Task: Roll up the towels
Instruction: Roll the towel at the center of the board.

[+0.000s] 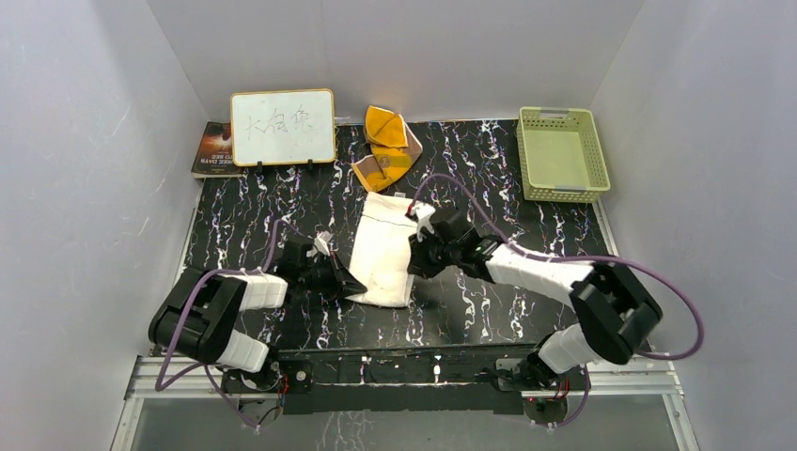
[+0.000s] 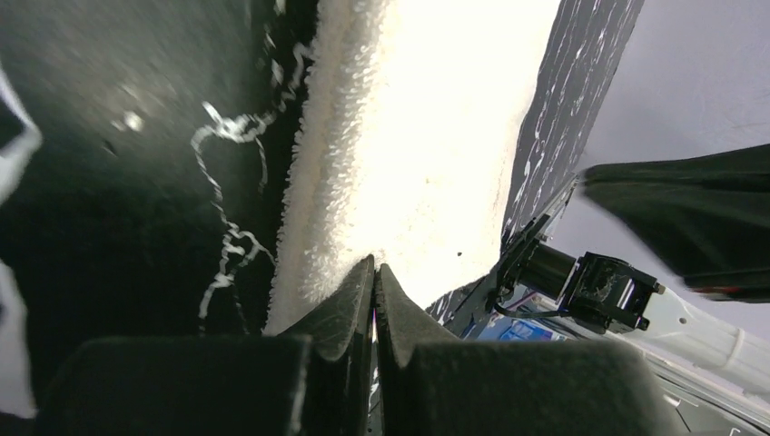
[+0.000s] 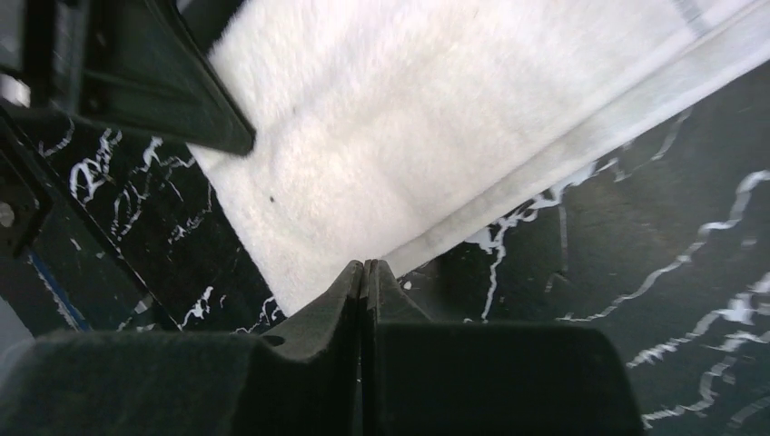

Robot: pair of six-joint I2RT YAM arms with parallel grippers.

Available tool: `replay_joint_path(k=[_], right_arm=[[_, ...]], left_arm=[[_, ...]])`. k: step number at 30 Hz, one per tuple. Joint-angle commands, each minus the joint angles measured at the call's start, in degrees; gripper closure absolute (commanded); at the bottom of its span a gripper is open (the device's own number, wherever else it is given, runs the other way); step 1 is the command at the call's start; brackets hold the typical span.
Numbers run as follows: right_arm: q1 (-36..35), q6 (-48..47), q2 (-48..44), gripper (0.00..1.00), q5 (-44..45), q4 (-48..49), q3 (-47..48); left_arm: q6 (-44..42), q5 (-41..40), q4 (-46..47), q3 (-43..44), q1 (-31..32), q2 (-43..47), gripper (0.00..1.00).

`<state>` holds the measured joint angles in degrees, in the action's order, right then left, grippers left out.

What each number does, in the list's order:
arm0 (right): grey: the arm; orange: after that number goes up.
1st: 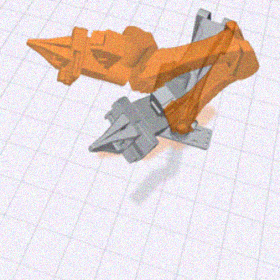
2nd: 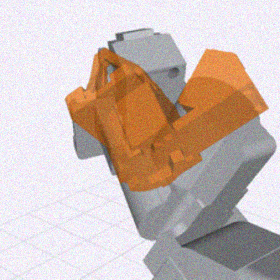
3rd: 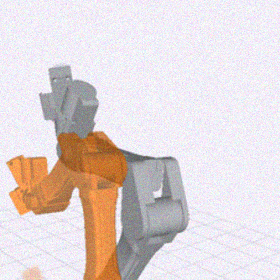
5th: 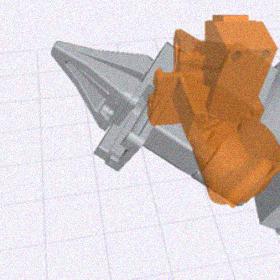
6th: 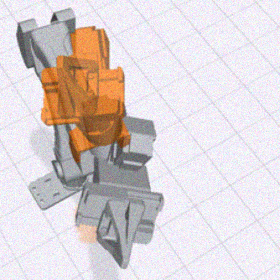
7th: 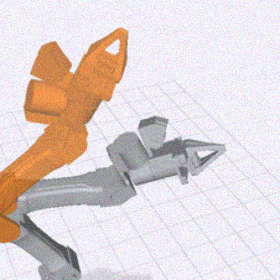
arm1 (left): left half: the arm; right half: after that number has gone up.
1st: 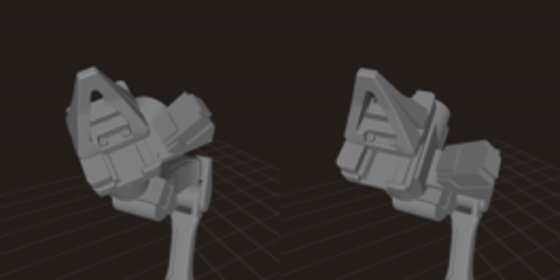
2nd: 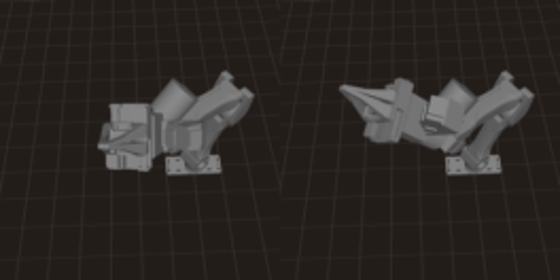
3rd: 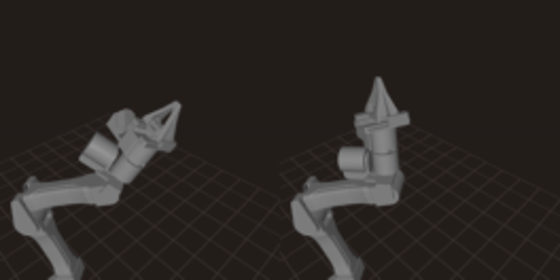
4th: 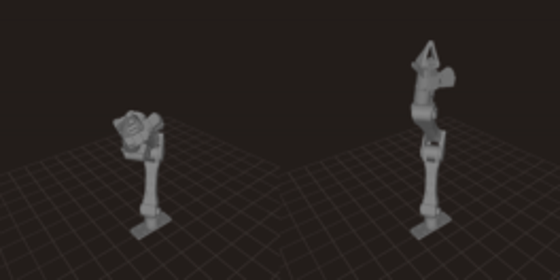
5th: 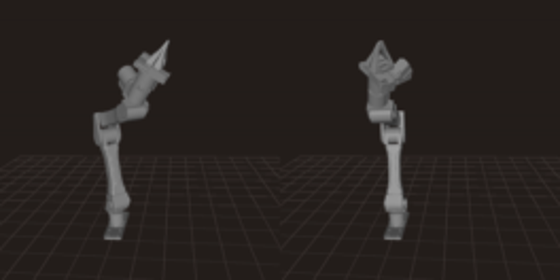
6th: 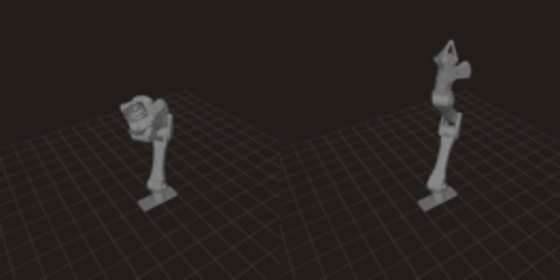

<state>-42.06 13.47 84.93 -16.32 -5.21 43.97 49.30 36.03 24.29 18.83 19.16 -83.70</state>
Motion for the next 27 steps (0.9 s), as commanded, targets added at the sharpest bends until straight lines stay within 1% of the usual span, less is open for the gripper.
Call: replay_joint_path(k=[1, 2, 3, 5, 6, 7, 8, 9, 11, 13, 14, 15, 18, 21, 23, 27], right_arm=[[1.2, -6.1, -6.6, 0.95, 2.6, -6.5, 8.4], [0.2, -8.3, -5.9, 0.89, 4.3, -10.4, 10.7], [-1.4, -10.1, -5.0, 0.8, 7.0, -13.4, 13.4], [-7.2, -13.2, -4.2, 0.46, 14.6, -16.3, 15.0], [-10.3, -14.3, -4.2, 0.31, 18.1, -16.5, 15.2], [-14.0, -15.5, -4.3, 0.26, 21.9, -15.9, 14.9], [-17.2, -16.6, -4.7, 0.23, 25.2, -14.8, 14.3], [-19.9, -17.7, -4.9, 0.21, 28.0, -13.2, 13.3], [-23.4, -20.3, -5.6, 0.2, 31.6, -9.1, 10.1], [-25.5, -25.1, -6.3, 0.19, 33.1, -3.9, 5.7], [-26.5, -27.8, -6.6, 0.19, 33.3, -1.2, 3.5], [-27.3, -30.9, -7.0, 0.19, 33.1, 1.1, 1.9], [-28.3, -37.9, -8.0, 0.19, 28.9, 7.5, -2.4], [-28.4, -43.0, -8.3, 0.2, 25.3, 13.3, -5.8], [-28.4, -45.3, -6.8, 0.21, 24.2, 14.4, -6.1], [-28.5, -49.2, -3.5, 0.27, 20.7, 15.3, -5.2]], left_arm=[[6.0, -7.6, -0.5, -2.5, 4.9, 3.0, 1.0], [6.3, -8.2, -1.2, -2.2, 5.1, 3.5, 1.0], [6.3, -8.8, -2.0, -1.9, 5.2, 4.2, 1.0], [5.7, -10.0, -4.6, -0.5, 5.1, 5.0, 1.0], [5.1, -10.3, -6.5, 0.8, 5.1, 6.9, 1.0], [4.3, -10.3, -8.6, 2.5, 5.0, 7.9, 1.0], [3.5, -10.1, -11.4, 4.6, 4.9, 8.8, 1.0], [2.6, -10.3, -14.2, 6.6, 4.7, 10.6, 0.95], [1.0, -10.4, -19.6, 10.8, 3.7, 13.8, 0.72], [-0.7, -10.1, -24.7, 14.3, 1.5, 16.8, 0.5], [-1.8, -9.4, -27.1, 15.9, -0.1, 18.1, 0.43], [-3.0, -8.4, -29.6, 17.4, -1.9, 19.0, 0.38], [-7.0, -4.9, -35.6, 20.7, -8.1, 20.5, 0.32], [-10.2, -3.2, -39.4, 21.4, -12.2, 21.3, 0.31], [-10.4, -2.0, -39.6, 20.6, -13.3, 21.6, 0.31], [-8.8, -0.6, -37.7, 18.3, -13.7, 22.4, 0.31]])
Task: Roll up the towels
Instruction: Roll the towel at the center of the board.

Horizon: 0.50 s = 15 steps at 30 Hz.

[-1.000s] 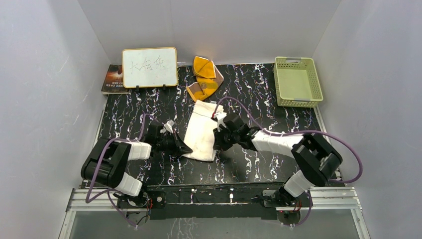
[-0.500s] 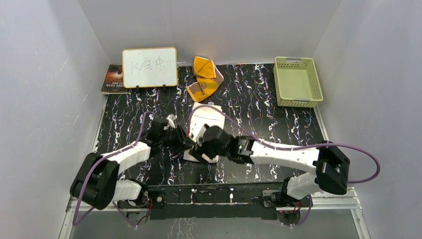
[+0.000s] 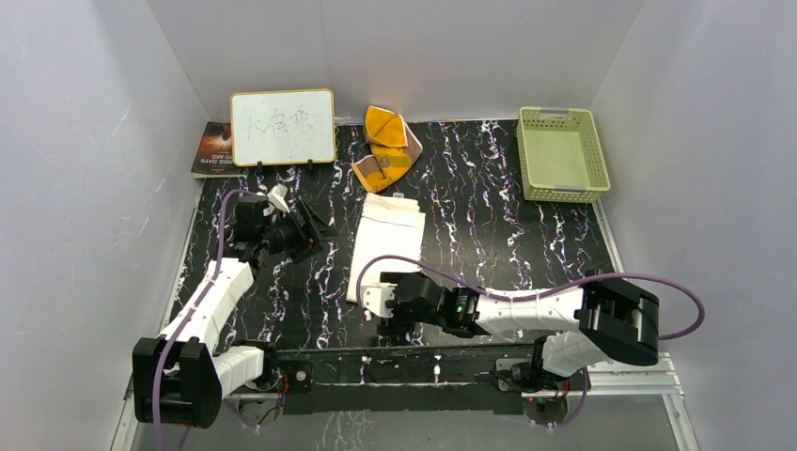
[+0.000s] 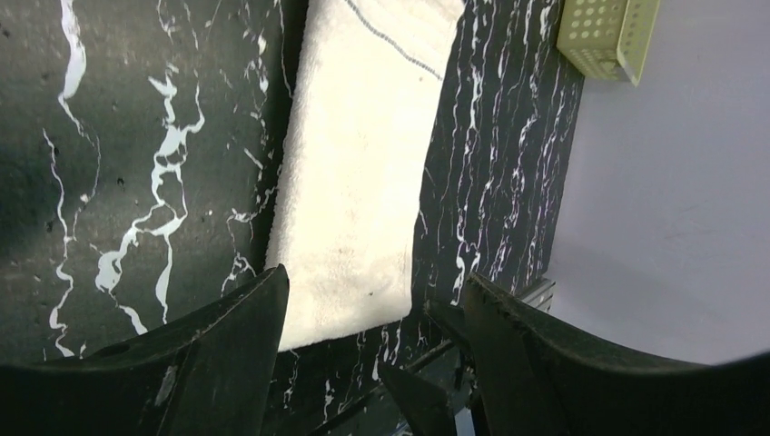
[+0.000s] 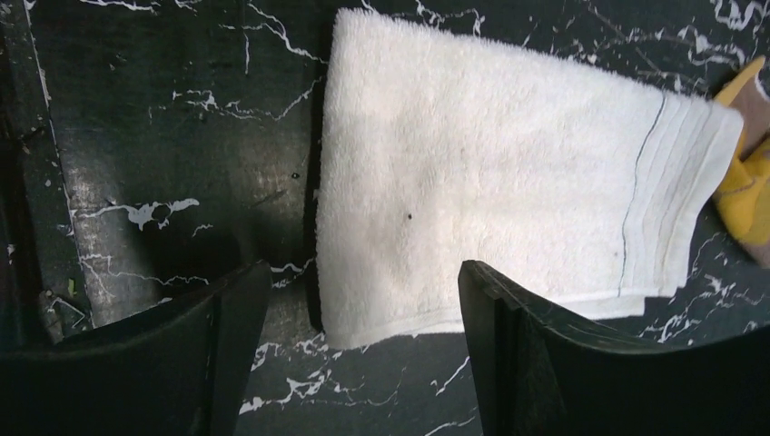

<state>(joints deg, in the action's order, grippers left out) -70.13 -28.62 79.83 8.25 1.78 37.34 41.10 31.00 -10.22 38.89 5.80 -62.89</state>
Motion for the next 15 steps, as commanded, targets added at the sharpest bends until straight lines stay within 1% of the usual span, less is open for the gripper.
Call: replay_joint_path(k=[1, 5, 12, 15], right_arm=[[-0.4, -7.9, 2.4, 0.28, -4.9, 9.0, 1.5], [-0.4, -9.9, 6.0, 0.31, -6.3, 9.5, 3.1], [-0.4, -11.4, 11.0, 0.35, -5.4, 11.0, 4.6], [-0.4, -12.1, 12.6, 0.4, -5.0, 11.1, 4.7]], left_arm=[[-0.4, 4.5, -3.0, -2.1, -0.3, 1.7, 0.31], [-1.0, 4.5, -3.7, -2.5, -0.4, 2.0, 0.31], [-2.1, 4.7, -4.7, -3.0, -0.9, 2.1, 0.31], [-2.3, 4.8, -5.0, -2.9, -1.1, 2.3, 0.31]])
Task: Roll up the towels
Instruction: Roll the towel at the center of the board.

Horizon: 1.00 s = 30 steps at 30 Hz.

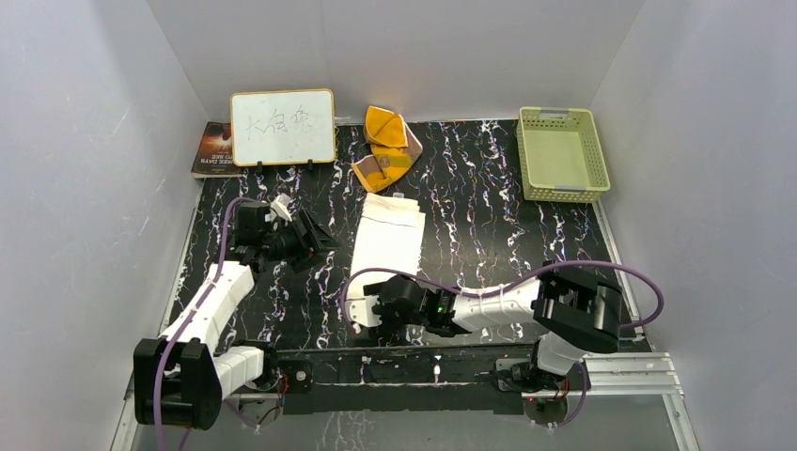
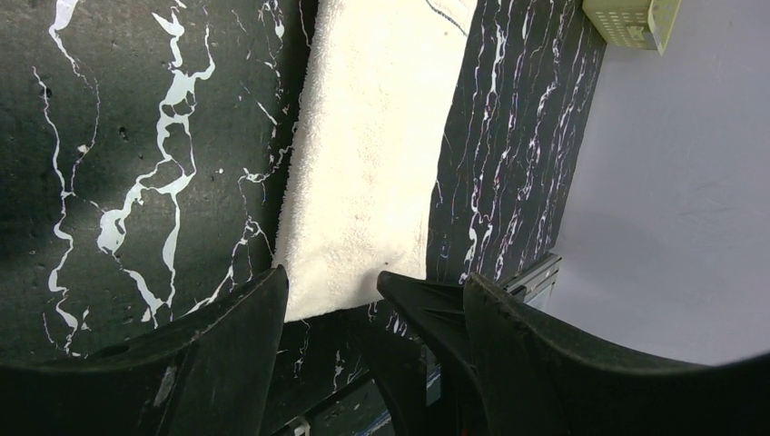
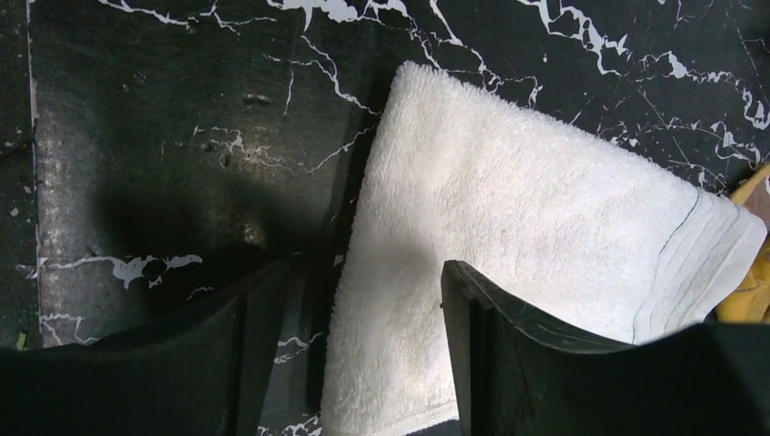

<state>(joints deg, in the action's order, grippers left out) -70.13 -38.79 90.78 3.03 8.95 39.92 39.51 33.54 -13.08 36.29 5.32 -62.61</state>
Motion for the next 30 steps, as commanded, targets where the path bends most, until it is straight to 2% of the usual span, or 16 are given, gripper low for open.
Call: replay_joint_path(k=[1, 5, 9, 14, 20, 22, 27, 30], right_arm=[[-0.4, -1.9, 1.9, 0.42, 0.3, 4.2, 2.0], [0.2, -1.4, 2.2, 0.47, 1.1, 4.7, 1.3], [0.9, -1.0, 3.7, 0.53, 2.6, 0.5, 3.1], [3.0, 1.4, 3.9, 0.62, -0.3, -2.3, 4.6], [5.3, 6.1, 3.9, 0.84, -4.9, -8.7, 8.7], [5.9, 9.2, 3.5, 1.0, -7.2, -12.4, 11.8], [7.8, 18.5, 2.8, 1.0, -20.8, -20.9, 18.1], [10.8, 24.5, 0.8, 1.0, -30.5, -19.7, 17.4]], left_arm=[[-0.9, 2.3, -2.4, -0.2, -0.8, 2.0, 0.31], [-1.9, 2.8, -3.8, 0.8, -1.5, 2.0, 0.3], [-3.0, 3.4, -4.3, 1.3, -2.8, 1.8, 0.3], [-3.3, 5.7, -3.3, 0.2, -4.5, 0.9, 0.3], [-5.2, 6.1, -5.5, 1.4, -5.3, 1.1, 0.3], [-6.3, 6.1, -6.7, 2.3, -5.5, 1.4, 0.3], [-6.9, 10.5, -5.4, 2.2, -5.5, 3.2, 0.31], [-7.2, 13.0, -5.1, 1.2, -5.5, 4.3, 0.32]])
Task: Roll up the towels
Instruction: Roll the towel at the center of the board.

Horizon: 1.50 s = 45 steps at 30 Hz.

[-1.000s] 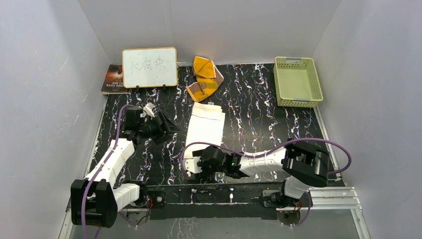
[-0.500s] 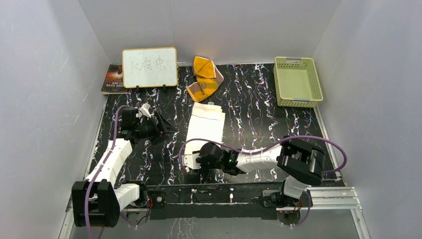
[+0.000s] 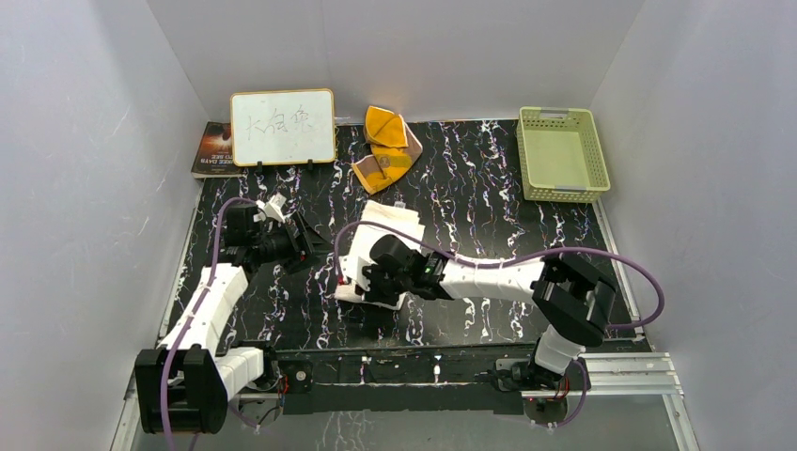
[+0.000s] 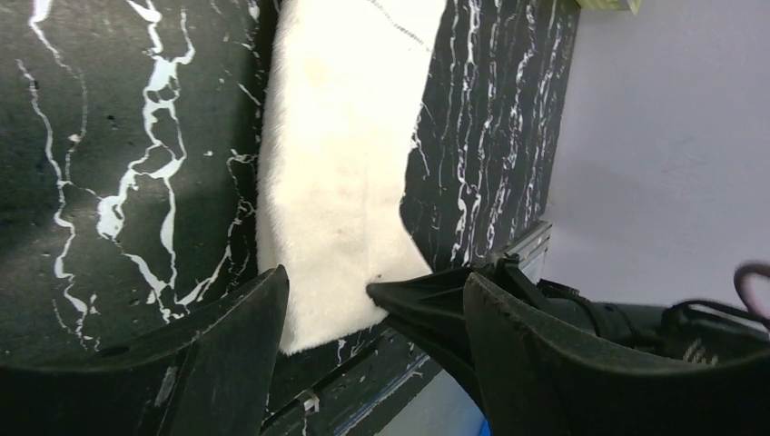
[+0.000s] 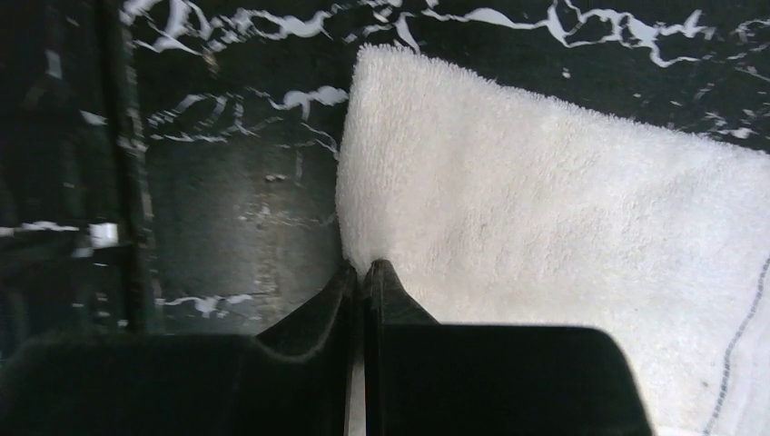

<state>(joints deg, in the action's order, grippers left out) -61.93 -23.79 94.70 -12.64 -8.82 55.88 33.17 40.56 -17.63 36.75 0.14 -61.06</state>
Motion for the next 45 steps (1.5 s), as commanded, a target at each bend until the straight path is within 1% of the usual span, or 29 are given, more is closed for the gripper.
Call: replay_joint_path(k=[1, 5, 8, 10, 14, 19, 21, 22, 23, 25, 31, 32, 36, 40, 45], right_arm=[[3.7, 11.6, -3.9, 1.0, -17.8, -0.2, 0.2], [8.2, 21.7, -5.8, 1.0, -26.3, 6.4, -3.5], [10.8, 27.5, -4.7, 1.0, -32.1, 10.4, -4.6], [12.0, 32.9, -2.4, 1.0, -34.3, 12.2, -4.3], [13.3, 39.2, 4.1, 1.0, -40.0, 8.8, 0.9], [14.7, 43.3, 14.3, 1.0, -48.4, 3.0, 8.6], [15.4, 44.8, 16.8, 1.0, -50.0, 3.0, 9.6], [15.7, 45.6, 17.8, 1.0, -50.8, 3.1, 10.0], [16.1, 46.7, 18.9, 1.0, -51.5, 3.4, 10.3], [16.8, 49.2, 20.6, 1.0, -52.3, 4.0, 10.9], [19.2, 54.1, 21.7, 1.0, -48.5, 7.1, 9.8], [19.7, 54.9, 22.1, 1.0, -47.5, 7.6, 9.4], [21.1, 57.1, 24.8, 1.0, -44.0, 7.7, 8.3], [21.2, 58.6, 27.5, 1.0, -42.3, 7.7, 7.9], [21.3, 58.9, 28.7, 1.0, -41.2, 7.7, 7.6]], left_arm=[[-1.2, 6.4, -0.9, 0.5, -0.3, 3.2, 0.32], [-1.8, 7.7, -2.0, -0.7, -0.3, 5.3, 0.32], [-1.4, 8.7, -2.2, -1.6, -0.3, 6.5, 0.32], [-1.0, 9.6, -1.8, -2.3, -0.3, 6.9, 0.32], [0.5, 11.5, 0.4, -3.5, -0.3, 7.1, 0.33], [2.8, 14.9, 4.1, -4.6, -0.3, 6.6, 0.33], [3.5, 15.6, 5.0, -5.1, -0.3, 6.6, 0.34], [3.6, 15.8, 5.2, -5.3, -0.3, 6.7, 0.36], [3.8, 16.3, 5.5, -5.5, -0.3, 6.8, 0.42], [4.1, 17.0, 5.9, -6.1, -0.3, 6.8, 0.52], [4.9, 19.3, 7.7, -7.7, -0.2, 6.8, 0.98], [5.1, 19.8, 8.1, -8.0, -0.2, 6.8, 1.0], [7.2, 21.4, 11.4, -10.7, 0.0, 6.6, 1.0], [11.7, 21.6, 17.6, -14.5, 1.3, 6.8, 1.0], [17.2, 16.3, 23.0, -16.5, 5.5, 5.8, 1.0]])
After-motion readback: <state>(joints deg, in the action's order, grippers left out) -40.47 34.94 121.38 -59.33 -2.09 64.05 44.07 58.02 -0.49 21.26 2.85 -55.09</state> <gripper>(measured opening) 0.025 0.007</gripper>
